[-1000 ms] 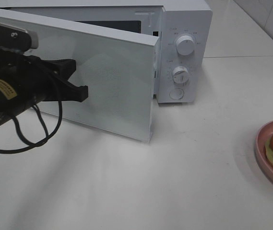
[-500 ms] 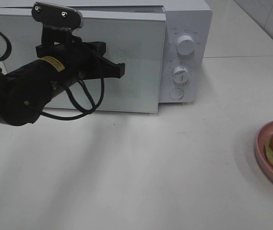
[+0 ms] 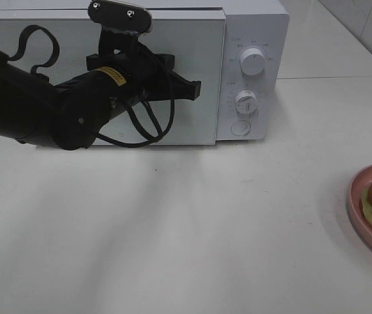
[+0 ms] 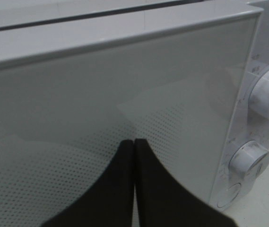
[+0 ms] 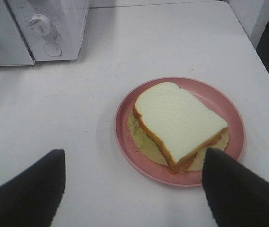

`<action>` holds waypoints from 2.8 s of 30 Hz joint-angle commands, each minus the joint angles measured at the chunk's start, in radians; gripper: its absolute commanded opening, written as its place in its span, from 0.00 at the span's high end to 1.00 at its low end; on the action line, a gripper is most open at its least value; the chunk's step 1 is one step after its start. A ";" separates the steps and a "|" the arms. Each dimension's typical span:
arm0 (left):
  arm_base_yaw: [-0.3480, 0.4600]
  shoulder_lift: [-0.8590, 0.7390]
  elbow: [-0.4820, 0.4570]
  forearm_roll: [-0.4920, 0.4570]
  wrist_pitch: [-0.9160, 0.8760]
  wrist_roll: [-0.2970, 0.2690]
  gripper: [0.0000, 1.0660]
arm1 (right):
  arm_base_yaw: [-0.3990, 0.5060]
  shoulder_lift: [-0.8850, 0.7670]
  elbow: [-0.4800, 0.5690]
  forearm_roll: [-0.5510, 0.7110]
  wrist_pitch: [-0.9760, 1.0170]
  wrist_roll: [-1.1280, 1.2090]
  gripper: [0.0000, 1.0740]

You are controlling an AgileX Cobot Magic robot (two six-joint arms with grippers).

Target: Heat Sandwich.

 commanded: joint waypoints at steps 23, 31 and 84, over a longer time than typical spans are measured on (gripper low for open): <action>0.015 0.047 -0.164 -0.172 0.125 0.105 1.00 | -0.008 -0.025 0.002 -0.001 -0.008 -0.005 0.29; 0.004 -0.012 -0.130 -0.166 0.220 0.105 1.00 | -0.008 -0.025 0.002 -0.001 -0.008 -0.005 0.29; 0.499 -0.562 0.018 0.087 1.708 -0.018 0.05 | -0.008 -0.025 0.002 -0.001 -0.008 -0.005 0.29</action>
